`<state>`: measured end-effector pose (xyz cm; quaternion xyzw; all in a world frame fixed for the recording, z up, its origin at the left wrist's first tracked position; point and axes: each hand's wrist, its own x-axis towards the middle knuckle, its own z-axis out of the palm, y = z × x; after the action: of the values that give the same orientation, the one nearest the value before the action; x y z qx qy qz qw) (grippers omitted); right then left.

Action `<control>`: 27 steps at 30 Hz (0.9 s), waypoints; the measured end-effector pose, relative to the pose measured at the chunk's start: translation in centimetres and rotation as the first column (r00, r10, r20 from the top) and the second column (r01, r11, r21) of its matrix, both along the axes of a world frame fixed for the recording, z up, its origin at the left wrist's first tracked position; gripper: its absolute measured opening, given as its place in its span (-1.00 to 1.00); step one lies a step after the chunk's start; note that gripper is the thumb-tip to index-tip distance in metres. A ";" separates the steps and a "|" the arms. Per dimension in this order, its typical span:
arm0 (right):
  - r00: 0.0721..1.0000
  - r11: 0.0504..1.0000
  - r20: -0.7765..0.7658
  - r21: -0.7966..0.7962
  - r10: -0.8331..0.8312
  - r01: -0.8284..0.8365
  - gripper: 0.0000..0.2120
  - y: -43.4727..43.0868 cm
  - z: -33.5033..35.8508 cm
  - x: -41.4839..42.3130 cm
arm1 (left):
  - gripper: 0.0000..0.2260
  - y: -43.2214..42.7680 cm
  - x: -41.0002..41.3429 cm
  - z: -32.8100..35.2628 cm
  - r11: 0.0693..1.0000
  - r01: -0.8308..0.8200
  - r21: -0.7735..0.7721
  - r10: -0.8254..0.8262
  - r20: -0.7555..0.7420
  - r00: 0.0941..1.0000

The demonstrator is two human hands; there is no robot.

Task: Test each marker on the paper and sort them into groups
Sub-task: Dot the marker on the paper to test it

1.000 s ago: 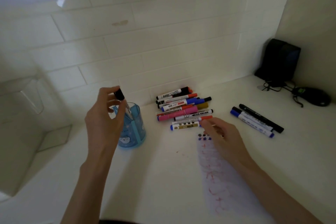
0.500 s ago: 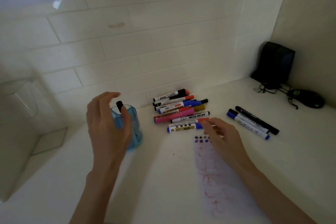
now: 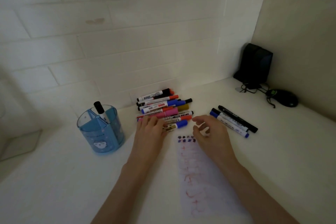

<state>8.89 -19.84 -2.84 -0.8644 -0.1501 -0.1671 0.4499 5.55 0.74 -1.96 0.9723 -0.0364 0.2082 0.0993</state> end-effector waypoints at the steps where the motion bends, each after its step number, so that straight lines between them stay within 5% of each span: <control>1: 0.998 0.996 0.057 -0.085 0.020 -0.015 -0.68 0.1 0.1 -0.1 | -0.72 -0.1 0.0 0.1 1.000 0.016 -0.002 -0.016 0.011 1.000; 5: 0.950 0.951 0.265 -0.298 0.166 -0.083 -0.46 0.5 0.2 -0.3 | -0.78 -1.3 -0.5 0.9 0.973 0.195 -0.119 -0.182 0.116 0.976; 7: 0.915 0.942 0.369 -0.333 0.164 -0.035 -0.54 0.6 0.2 -0.3 | -0.78 -2.2 -0.7 1.1 0.917 0.303 -0.258 -0.279 0.126 0.952; 10: 0.902 0.952 0.424 -0.299 0.076 0.060 -0.76 0.1 0.5 0.0 | -0.73 -2.8 -0.9 1.2 0.672 0.331 -0.663 -0.320 0.143 0.937; 12: 0.934 0.984 0.355 -0.177 0.033 0.033 -0.92 -0.1 1.0 -0.1 | -0.62 -2.7 -0.8 1.2 0.534 0.280 -0.798 -0.339 0.101 0.935; 15: 0.992 0.949 -0.024 0.295 0.127 -0.114 -0.97 0.2 2.1 -0.6 | -0.61 -2.8 -0.7 0.9 0.676 0.232 -0.699 -0.359 -0.038 0.932; 17: 0.963 0.884 -0.173 0.454 0.208 -0.109 -0.90 0.4 2.3 -0.9 | -0.71 -3.0 -0.7 0.8 0.721 0.226 -0.656 -0.352 -0.064 0.934; 22: 0.937 0.885 -0.242 0.451 0.250 -0.119 -0.76 0.3 2.3 -1.2 | -0.74 -2.8 -1.2 0.4 0.866 0.307 -0.394 -0.374 -0.104 0.921; 27: 0.958 0.889 -0.172 0.437 0.229 -0.134 -0.87 -0.1 2.9 -1.0 | -0.83 -3.6 -1.0 0.9 0.697 0.312 -0.646 -0.471 -0.083 0.878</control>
<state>7.93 -19.92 0.09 -0.7419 -0.1407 -0.0563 0.6532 4.53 -2.90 -1.09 0.8730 -0.1618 0.0620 0.4560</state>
